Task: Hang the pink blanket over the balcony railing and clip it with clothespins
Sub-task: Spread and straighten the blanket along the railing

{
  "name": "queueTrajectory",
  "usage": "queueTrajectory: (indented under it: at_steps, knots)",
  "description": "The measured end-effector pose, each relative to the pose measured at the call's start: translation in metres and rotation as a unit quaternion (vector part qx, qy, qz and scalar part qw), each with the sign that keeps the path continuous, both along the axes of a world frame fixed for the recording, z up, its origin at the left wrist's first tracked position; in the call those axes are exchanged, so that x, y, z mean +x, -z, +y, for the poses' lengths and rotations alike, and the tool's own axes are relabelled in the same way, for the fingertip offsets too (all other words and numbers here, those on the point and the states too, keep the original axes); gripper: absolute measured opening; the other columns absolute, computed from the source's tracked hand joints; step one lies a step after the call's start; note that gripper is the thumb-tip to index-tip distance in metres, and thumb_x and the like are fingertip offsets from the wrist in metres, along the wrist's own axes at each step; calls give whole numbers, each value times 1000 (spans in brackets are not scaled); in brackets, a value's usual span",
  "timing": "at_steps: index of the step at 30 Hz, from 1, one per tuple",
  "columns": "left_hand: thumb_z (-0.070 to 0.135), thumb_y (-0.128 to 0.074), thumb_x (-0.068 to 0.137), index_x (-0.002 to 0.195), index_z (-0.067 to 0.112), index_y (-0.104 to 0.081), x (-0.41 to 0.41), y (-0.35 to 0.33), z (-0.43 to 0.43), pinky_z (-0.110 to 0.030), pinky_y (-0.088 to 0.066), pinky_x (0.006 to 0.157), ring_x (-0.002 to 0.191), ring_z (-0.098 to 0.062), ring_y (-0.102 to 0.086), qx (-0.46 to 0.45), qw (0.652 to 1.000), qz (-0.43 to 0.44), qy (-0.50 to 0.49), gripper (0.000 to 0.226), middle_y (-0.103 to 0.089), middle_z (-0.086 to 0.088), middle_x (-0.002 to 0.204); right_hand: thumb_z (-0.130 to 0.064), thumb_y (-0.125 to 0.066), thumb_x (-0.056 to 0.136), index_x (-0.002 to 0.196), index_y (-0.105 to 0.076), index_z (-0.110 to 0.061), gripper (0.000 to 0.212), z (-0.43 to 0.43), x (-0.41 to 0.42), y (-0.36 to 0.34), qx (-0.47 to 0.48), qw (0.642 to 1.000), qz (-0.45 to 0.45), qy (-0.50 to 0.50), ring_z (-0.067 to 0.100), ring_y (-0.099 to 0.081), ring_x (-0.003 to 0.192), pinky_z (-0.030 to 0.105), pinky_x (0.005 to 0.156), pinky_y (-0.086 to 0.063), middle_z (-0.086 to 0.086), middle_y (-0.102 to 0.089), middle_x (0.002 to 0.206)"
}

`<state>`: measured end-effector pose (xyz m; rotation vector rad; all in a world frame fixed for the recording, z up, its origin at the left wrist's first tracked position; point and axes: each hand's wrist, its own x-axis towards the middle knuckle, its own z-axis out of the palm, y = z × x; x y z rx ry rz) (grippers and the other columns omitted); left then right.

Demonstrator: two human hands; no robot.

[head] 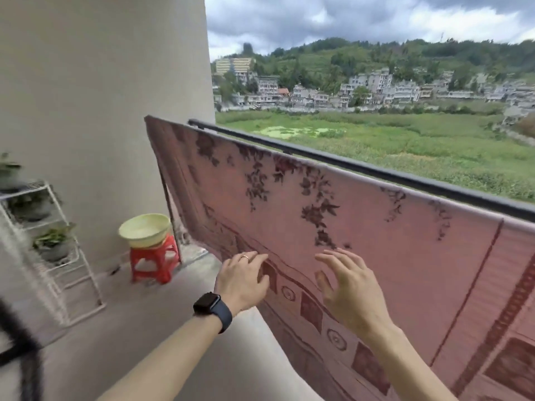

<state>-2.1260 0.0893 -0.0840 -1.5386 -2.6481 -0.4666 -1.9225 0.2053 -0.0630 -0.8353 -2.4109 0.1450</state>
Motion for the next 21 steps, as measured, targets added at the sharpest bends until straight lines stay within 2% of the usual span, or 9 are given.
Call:
queueTrajectory:
  at_steps: [3, 7, 9, 11, 15, 18, 21]
  knots:
    - [44, -43, 93, 145, 35, -41, -48, -1, -47, -32, -27, 113, 140, -16, -35, 0, 998, 9, -55, 53, -44, 7, 150, -34, -63, 92, 125, -65, -33, 33, -33, -46, 5, -23, 998, 15, -51, 13, -44, 136, 35, 107, -40, -18, -61, 132]
    - [41, -45, 92, 143, 34, -43, -99, -20, -80, -32, -32, 108, 135, -17, -41, 0, 995, 22, -100, 52, -46, 9, 148, -28, -72, 86, 113, -70, -30, 28, -44, -102, -8, 18, 994, 25, -104, 22, -57, 127, 39, 96, -51, -15, -69, 120]
    - [40, -45, 92, 142, 35, -45, -122, -31, -86, -33, -33, 106, 133, -17, -43, 6, 992, 22, -124, 51, -47, 10, 146, -32, -66, 88, 110, -70, -28, 23, -40, -129, -23, 35, 991, 31, -122, 26, -58, 125, 41, 93, -52, -13, -71, 117]
    - [39, -46, 91, 141, 35, -47, -150, -36, -94, -32, -35, 104, 132, -17, -45, 10, 989, 21, -145, 50, -49, 8, 145, -37, -56, 90, 114, -70, -27, 29, -41, -160, -36, 40, 989, 26, -138, 26, -56, 128, 42, 96, -50, -11, -70, 120]
    - [41, -48, 91, 139, 34, -50, -240, -41, -102, -33, -38, 101, 127, -21, -49, 24, 983, 36, -177, 48, -53, 6, 142, -28, -61, 93, 114, -70, -26, 23, -35, -262, -34, 35, 984, 31, -172, 25, -52, 132, 41, 103, -43, -12, -69, 122]
    - [41, -50, 90, 137, 34, -51, -297, -32, -103, -35, -41, 101, 125, -23, -51, 22, 979, 37, -198, 48, -55, 5, 140, -35, -58, 95, 126, -64, -31, 33, -19, -331, -17, 18, 983, 19, -184, 19, -44, 137, 41, 108, -41, -14, -63, 132]
    - [40, -51, 90, 138, 33, -51, -356, 4, -100, -33, -39, 105, 129, -21, -48, 18, 976, 40, -213, 49, -52, 6, 143, -42, -51, 95, 126, -64, -32, 35, 0, -402, 22, 25, 977, 10, -210, 19, -45, 137, 40, 108, -41, -14, -63, 132]
